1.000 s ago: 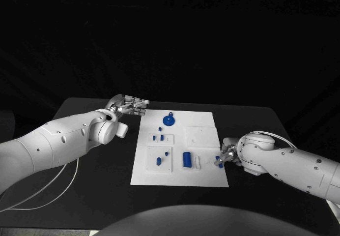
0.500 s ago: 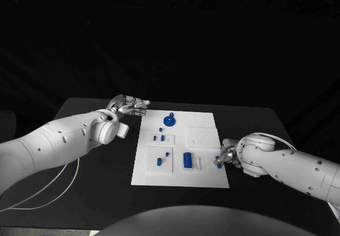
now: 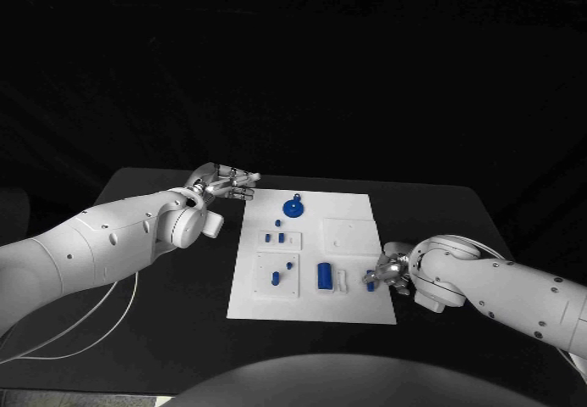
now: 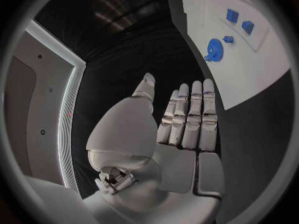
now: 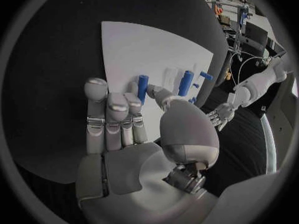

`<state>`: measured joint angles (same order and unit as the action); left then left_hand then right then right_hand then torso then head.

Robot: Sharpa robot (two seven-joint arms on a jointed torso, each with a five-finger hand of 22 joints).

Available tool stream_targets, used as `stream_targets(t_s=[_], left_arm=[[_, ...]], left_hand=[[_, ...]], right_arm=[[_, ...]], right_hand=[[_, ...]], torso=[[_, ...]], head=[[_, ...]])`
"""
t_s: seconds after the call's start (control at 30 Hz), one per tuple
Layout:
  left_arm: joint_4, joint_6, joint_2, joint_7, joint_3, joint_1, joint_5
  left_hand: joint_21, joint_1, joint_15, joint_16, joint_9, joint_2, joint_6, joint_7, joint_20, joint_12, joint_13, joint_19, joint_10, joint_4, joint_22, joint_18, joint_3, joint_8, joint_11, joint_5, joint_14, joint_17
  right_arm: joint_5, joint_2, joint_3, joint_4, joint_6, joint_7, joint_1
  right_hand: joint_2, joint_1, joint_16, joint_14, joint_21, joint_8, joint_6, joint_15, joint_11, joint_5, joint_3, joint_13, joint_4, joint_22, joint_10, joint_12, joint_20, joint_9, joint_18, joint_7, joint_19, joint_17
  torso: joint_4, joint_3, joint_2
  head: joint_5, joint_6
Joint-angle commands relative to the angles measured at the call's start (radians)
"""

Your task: Assemble the parts on the task board

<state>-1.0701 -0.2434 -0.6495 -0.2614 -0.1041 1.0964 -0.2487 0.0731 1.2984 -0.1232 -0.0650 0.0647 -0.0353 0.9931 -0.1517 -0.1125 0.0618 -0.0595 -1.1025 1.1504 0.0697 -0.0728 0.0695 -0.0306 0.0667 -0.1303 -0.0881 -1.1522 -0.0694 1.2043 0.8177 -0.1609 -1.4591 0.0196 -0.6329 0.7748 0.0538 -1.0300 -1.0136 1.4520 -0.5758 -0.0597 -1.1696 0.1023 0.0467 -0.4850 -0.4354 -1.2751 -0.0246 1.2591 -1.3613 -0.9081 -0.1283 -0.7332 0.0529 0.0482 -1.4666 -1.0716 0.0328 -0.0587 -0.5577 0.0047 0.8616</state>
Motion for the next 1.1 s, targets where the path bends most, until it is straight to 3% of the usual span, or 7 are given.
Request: stream_targets(t_s=[0.03,0.47,1.1], left_arm=[[-0.002,0.016,0.002,-0.002,0.001,0.000,0.006],[-0.002,0.025,0.001,0.003,0.001,0.000,0.006],[0.000,0.034,0.005,0.007,0.001,0.000,0.004]], left_hand=[[-0.003,-0.008,-0.001,0.004,0.001,0.000,-0.007,-0.002,0.000,-0.002,-0.002,0.004,-0.006,0.005,0.000,0.009,-0.001,-0.001,0.001,0.002,0.001,-0.001],[-0.003,-0.008,-0.001,0.004,0.001,0.000,-0.007,-0.002,0.000,-0.002,-0.002,0.004,-0.006,0.005,0.000,0.009,-0.001,-0.001,0.001,0.002,0.001,-0.001],[-0.003,-0.010,-0.002,0.004,0.002,-0.001,-0.005,-0.002,-0.001,-0.002,-0.002,0.006,-0.008,0.009,0.000,0.009,0.000,-0.001,0.000,0.001,0.003,-0.001]], right_arm=[[-0.081,-0.001,0.003,-0.009,-0.037,0.012,-0.003],[-0.086,-0.009,-0.006,-0.054,-0.068,0.007,0.009],[-0.100,-0.055,-0.004,-0.043,-0.012,-0.004,0.011]], right_hand=[[-0.001,0.004,0.006,0.001,0.004,-0.004,-0.003,-0.001,0.005,-0.006,-0.237,0.001,-0.246,0.002,-0.006,0.005,0.005,0.123,0.015,-0.002,-0.044,0.001],[0.001,0.001,0.008,0.000,0.008,-0.004,-0.009,0.000,0.006,-0.026,-0.227,0.005,-0.247,0.004,-0.006,0.008,0.004,0.129,0.015,-0.004,-0.044,0.004],[0.002,-0.001,0.008,0.000,0.013,-0.004,-0.013,-0.001,0.006,-0.041,-0.215,0.009,-0.249,0.006,-0.003,0.012,0.005,0.137,0.013,-0.004,-0.043,0.004]], torso=[[-0.0003,-0.0001,0.000],[0.0010,-0.0007,0.000],[0.0001,0.0001,-0.001]], head=[[0.001,0.000],[0.000,0.002],[0.001,0.003]])
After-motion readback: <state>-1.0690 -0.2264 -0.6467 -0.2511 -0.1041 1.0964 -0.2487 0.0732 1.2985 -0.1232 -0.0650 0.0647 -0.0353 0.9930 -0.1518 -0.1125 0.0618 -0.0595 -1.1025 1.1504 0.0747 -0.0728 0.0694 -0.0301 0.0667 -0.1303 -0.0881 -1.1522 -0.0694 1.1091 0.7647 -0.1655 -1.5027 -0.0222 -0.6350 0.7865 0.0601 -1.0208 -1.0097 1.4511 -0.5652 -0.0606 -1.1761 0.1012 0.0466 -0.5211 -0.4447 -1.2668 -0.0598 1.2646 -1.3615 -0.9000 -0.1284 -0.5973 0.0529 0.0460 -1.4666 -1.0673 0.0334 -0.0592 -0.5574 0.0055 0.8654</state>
